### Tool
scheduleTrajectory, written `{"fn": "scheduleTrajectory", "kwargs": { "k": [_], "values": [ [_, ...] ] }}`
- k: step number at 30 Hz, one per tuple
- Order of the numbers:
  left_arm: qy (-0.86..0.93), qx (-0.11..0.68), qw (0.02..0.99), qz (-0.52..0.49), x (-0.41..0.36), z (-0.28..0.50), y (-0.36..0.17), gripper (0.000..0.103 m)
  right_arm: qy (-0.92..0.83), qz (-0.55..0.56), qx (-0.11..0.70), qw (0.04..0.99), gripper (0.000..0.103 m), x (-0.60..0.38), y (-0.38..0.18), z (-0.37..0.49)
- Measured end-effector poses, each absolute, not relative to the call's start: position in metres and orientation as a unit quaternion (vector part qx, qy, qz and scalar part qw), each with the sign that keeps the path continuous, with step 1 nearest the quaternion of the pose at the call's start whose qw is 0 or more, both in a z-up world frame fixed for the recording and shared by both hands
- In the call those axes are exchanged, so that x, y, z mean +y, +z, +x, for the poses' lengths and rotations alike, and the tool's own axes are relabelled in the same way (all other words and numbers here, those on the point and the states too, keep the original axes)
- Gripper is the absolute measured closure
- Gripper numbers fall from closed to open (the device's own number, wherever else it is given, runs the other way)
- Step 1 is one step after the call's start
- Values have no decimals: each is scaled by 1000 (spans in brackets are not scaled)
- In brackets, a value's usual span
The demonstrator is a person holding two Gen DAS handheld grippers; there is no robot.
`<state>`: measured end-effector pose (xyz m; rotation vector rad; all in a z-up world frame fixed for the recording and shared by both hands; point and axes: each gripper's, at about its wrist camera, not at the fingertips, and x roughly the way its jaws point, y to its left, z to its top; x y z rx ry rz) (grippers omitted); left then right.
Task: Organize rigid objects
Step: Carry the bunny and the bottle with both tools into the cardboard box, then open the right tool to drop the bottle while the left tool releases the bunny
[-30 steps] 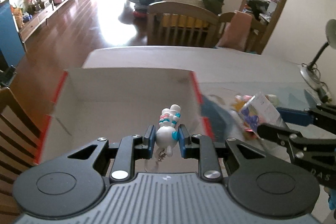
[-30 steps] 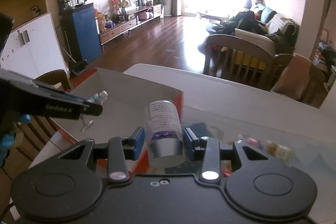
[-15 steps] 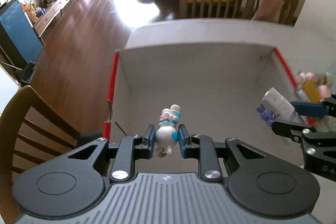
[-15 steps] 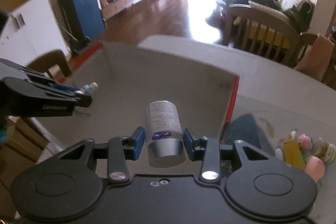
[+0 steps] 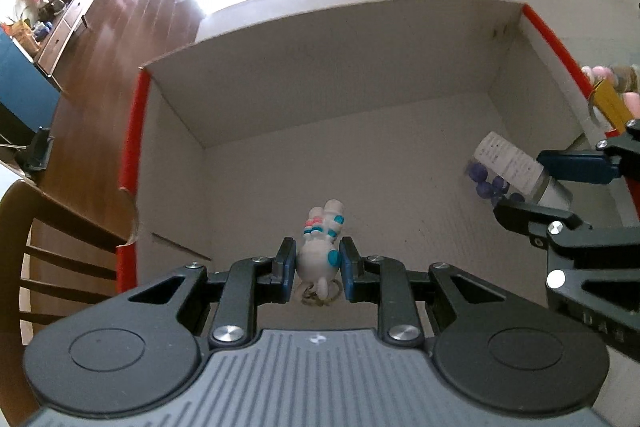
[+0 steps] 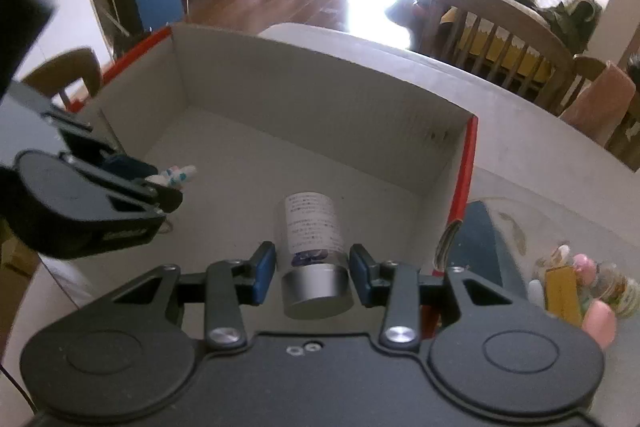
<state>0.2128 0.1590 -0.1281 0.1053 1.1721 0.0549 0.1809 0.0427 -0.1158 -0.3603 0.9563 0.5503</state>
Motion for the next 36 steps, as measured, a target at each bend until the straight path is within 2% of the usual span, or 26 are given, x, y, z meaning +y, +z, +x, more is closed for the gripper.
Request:
{"fn": "scheduleTrajectory", "kwargs": {
  "k": [7, 15, 23, 28, 32, 36],
  "values": [
    [21, 595, 802, 51, 155, 215, -147, 80, 258, -205, 450, 830, 62, 54, -122, 179],
    [29, 608, 792, 38, 161, 203, -151, 80, 267, -202, 452, 827, 60, 52, -118, 173],
    [30, 604, 796, 27, 159, 184, -144, 80, 272, -172, 444, 836, 52, 36, -104, 167],
    [32, 586, 810, 23, 153, 162, -134, 80, 287, -136, 442, 839, 51, 18, -91, 166],
    [35, 569, 822, 13, 158, 154, -121, 80, 295, -110, 433, 845, 43, 6, -78, 160],
    [35, 550, 834, 3, 172, 145, -106, 80, 302, -94, 420, 851, 41, -8, -64, 150]
  ]
}}
